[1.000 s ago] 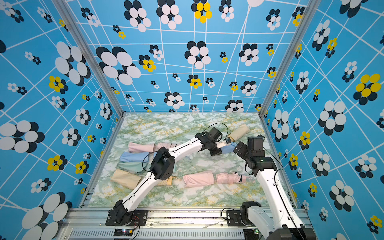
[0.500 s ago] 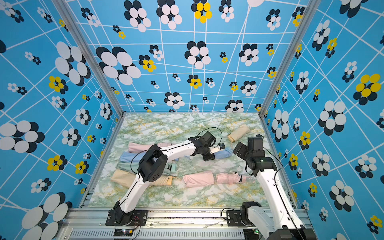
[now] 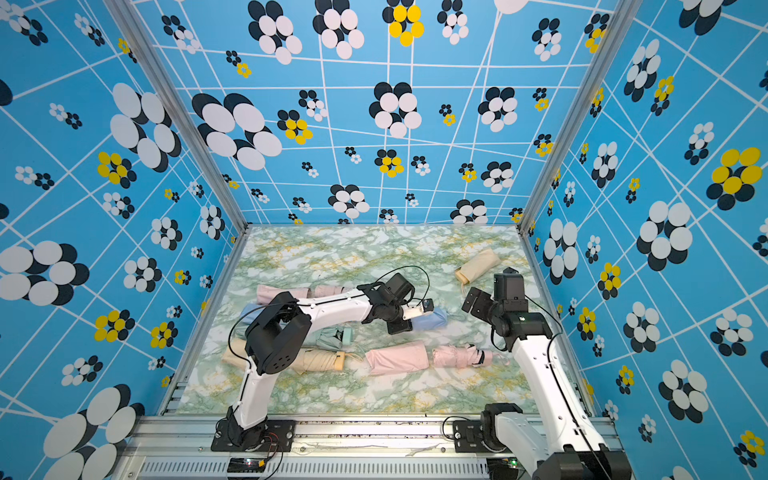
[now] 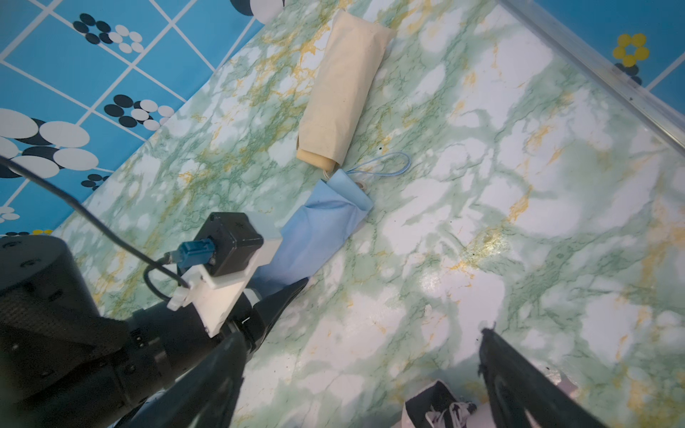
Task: Take umbrellas out of sleeves
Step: Move the umbrella to the center of the board.
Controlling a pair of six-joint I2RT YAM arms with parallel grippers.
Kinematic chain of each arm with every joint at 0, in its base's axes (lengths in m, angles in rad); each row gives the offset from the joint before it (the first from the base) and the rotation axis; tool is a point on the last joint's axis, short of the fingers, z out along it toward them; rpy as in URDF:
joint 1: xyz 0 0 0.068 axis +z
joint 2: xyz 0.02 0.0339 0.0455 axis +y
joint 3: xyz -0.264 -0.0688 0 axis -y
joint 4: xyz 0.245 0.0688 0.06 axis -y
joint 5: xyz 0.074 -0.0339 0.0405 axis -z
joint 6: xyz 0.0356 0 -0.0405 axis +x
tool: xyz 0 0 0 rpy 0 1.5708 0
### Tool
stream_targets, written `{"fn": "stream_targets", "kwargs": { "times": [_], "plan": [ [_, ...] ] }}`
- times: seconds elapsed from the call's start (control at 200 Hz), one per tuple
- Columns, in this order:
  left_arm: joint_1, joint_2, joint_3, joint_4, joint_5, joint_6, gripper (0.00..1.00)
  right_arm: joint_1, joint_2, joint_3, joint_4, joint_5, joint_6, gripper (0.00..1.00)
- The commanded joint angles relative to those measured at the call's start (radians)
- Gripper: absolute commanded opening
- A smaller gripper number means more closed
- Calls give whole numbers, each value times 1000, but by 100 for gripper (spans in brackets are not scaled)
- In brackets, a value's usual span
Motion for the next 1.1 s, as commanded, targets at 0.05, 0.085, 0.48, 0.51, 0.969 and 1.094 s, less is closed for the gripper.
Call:
{"fn": "stream_targets", "kwargs": {
  "times": [0.05, 0.085, 0.48, 0.51, 0.969, 1.094],
  "plan": [
    [-5, -164, -250, 59, 7, 28, 28, -8, -18, -5, -33, -10, -54, 99],
    [-4, -217, -339, 111, 7, 35, 27, -8, -18, -3, -34, -16, -69, 99],
    [26, -642, -987, 326, -20, 130, 17, -8, 52, 34, -51, -181, -223, 99],
    [29, -659, -1009, 319, -15, 126, 16, -8, 59, 31, -46, -200, -227, 99],
    [93, -734, -1170, 301, 83, 165, 28, -5, 161, -12, 13, -357, -227, 92],
    [98, -737, -1165, 307, 84, 164, 42, -1, 196, -17, 25, -357, -222, 89]
  ]
}}
